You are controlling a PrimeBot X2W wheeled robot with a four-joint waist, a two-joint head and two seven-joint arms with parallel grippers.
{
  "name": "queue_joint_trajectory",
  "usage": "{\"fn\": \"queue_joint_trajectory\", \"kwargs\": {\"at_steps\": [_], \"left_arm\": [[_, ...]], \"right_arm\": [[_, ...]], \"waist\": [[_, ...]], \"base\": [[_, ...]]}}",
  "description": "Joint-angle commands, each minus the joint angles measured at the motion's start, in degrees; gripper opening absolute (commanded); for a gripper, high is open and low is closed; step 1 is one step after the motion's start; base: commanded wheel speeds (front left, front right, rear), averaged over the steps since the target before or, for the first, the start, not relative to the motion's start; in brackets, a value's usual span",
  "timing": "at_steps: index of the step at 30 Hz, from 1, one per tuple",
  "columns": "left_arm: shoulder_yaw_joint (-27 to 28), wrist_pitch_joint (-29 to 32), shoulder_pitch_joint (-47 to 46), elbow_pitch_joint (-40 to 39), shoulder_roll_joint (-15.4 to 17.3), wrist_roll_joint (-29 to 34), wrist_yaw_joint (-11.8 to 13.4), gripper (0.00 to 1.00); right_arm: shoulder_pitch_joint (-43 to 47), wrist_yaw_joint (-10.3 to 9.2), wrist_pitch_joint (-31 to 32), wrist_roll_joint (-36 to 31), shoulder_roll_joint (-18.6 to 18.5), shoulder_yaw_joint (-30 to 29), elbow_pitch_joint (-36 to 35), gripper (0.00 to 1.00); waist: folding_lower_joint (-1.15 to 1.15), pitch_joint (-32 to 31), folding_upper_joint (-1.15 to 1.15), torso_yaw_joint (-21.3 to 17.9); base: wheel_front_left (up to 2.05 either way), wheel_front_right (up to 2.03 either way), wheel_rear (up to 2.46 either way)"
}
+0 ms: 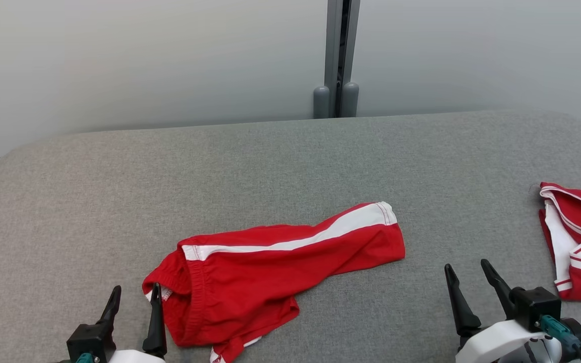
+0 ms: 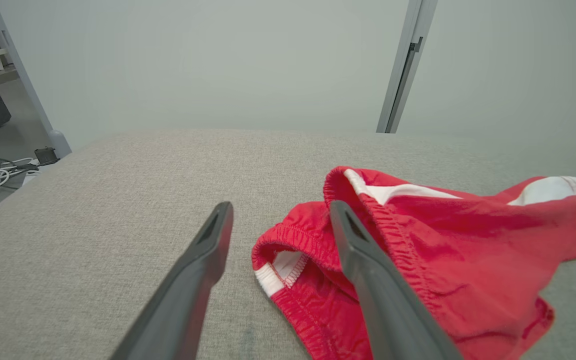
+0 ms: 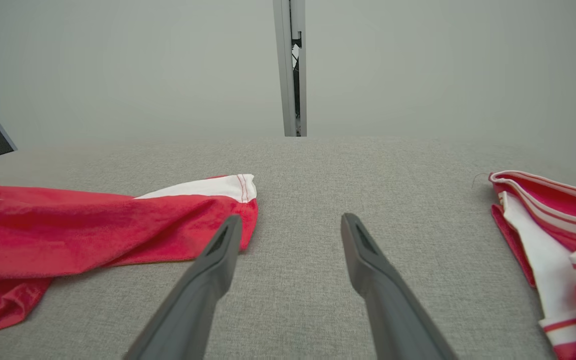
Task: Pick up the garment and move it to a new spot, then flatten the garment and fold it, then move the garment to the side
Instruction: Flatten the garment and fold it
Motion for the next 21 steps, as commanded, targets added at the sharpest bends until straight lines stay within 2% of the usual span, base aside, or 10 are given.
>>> {"fn": "queue_joint_trajectory", "kwargs": {"at_steps": [1,11,18,21], "left_arm": [[0.1,-0.1,0.7,-0.2,0.2,0.0,-0.2,1.0],[-1.2,-0.1,-1.2,0.0,0.2,-1.1,-0.9,1.0],[-4.9,-0.1,-5.5,2.1,0.3,-8.2,-3.7,1.0],[-7.1,-0.1,-9.0,4.5,0.3,-13.6,-4.9,1.0]], "right_arm": [[0.6,-0.02,0.0,0.6,-0.3,0.1,-0.4,1.0],[-0.6,-0.02,0.0,1.1,-0.3,0.6,-1.0,1.0],[-1.7,-0.02,0.0,0.6,-0.3,1.0,-1.2,1.0],[-2.4,-0.02,0.0,0.7,-0.3,1.3,-1.3,1.0]], "waist": [[0.0,0.0,0.0,-0.1],[0.0,1.0,0.0,0.1],[0.0,3.1,0.0,0.4],[0.0,4.2,0.0,0.4]], "base": [[0.0,0.0,0.0],[0.0,0.0,0.0],[0.0,0.0,0.0],[0.0,0.0,0.0]]}}
